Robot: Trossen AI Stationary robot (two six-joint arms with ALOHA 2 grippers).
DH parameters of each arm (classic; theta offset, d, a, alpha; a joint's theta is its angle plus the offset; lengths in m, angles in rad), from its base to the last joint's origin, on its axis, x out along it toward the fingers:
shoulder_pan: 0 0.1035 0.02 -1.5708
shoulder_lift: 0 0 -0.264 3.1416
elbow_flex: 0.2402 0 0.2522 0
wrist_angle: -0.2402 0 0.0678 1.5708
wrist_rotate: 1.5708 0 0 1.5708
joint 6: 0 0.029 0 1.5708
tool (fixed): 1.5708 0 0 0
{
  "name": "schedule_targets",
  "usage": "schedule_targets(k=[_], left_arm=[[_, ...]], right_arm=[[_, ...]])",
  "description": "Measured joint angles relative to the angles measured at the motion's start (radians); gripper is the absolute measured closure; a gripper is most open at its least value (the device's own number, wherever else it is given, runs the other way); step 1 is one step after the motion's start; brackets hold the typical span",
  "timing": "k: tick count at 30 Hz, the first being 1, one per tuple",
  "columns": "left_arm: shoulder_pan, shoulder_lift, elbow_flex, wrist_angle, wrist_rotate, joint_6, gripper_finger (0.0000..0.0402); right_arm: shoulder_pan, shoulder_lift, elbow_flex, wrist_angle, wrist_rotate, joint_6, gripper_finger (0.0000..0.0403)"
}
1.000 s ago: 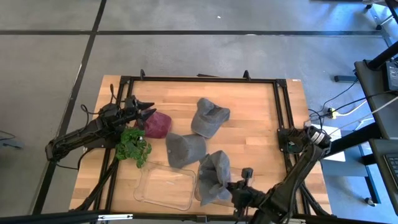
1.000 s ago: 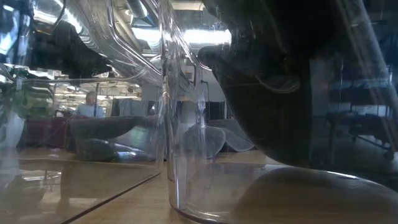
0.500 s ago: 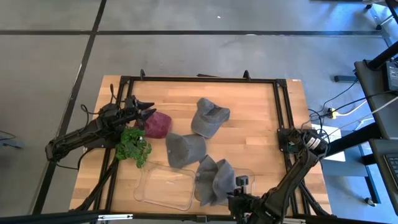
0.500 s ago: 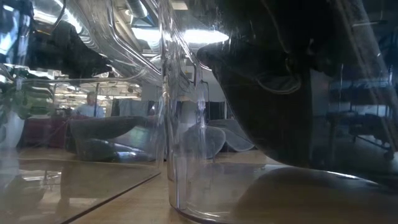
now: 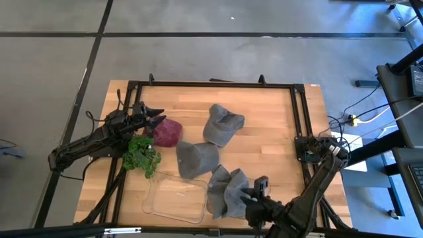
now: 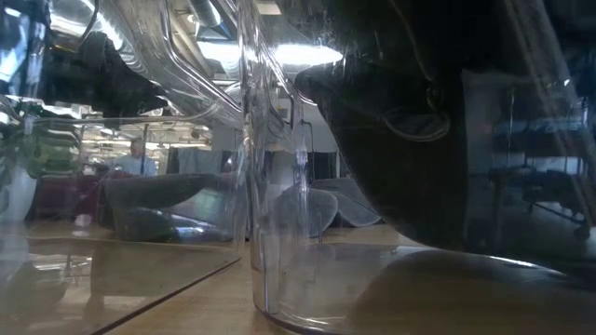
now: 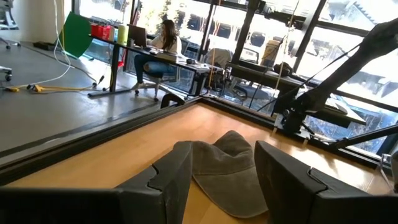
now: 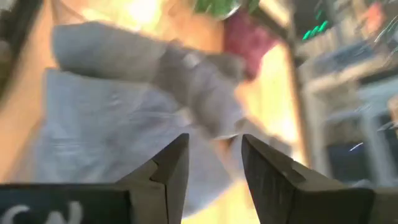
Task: Pick & Place hat
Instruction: Put the gray cap into the right transparent bin
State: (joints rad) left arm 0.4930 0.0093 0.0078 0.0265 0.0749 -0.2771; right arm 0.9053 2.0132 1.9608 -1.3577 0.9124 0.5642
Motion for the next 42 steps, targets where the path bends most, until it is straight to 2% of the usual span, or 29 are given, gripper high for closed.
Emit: schedule_targets(k=[3,5,7,9,10,14,20,24,31,33,38,42], left_arm=[[0.0,0.0,0.0,0.0,0.0,-0.001,0.0233],[0.0,0.0,0.0,0.0,0.001,-0.03,0.0233],[0.0,0.0,0.0,0.001,0.007,-0.079,0.0233],[0.0,0.0,0.0,0.001,0.006,-0.101,0.0233],[0.0,0.0,0.0,0.001,0.006,-0.102,0.0233],[0.0,0.0,0.0,0.002,0.007,-0.103,0.0233],[0.0,0.0,0.0,0.002,0.006,-0.104,0.0233],[0.0,0.0,0.0,0.002,0.006,-0.106,0.0233],[0.0,0.0,0.0,-0.001,-0.014,-0.105,0.0233],[0.0,0.0,0.0,-0.003,-0.033,-0.105,0.0233],[0.0,0.0,0.0,-0.007,-0.09,-0.104,0.0233],[0.0,0.0,0.0,-0.01,-0.119,-0.103,0.0233]], right_arm=[[-0.002,-0.002,0.084,-0.03,0.061,-0.152,0.0255],[-0.014,-0.002,0.124,-0.049,0.129,-0.174,0.0255],[-0.051,-0.002,0.165,-0.121,0.164,-0.075,0.0255],[-0.11,-0.008,0.196,-0.21,0.141,0.081,0.0255],[-0.145,-0.017,0.195,-0.212,0.106,0.121,0.0255],[-0.269,-0.068,0.166,-0.171,-0.038,0.097,0.0255],[-0.456,-0.12,0.16,-0.165,-0.106,0.063,0.0255],[-0.572,-0.148,0.16,-0.115,-0.243,-0.076,0.0255],[-0.842,-0.15,0.16,0.139,-0.555,-0.398,0.0255],[-0.919,-0.149,0.16,0.163,-0.632,-0.443,0.0255],[-1.111,-0.149,0.158,0.187,-0.745,-0.518,0.0255],[-1.228,-0.155,0.064,0.25,-0.837,-0.502,0.0255]])
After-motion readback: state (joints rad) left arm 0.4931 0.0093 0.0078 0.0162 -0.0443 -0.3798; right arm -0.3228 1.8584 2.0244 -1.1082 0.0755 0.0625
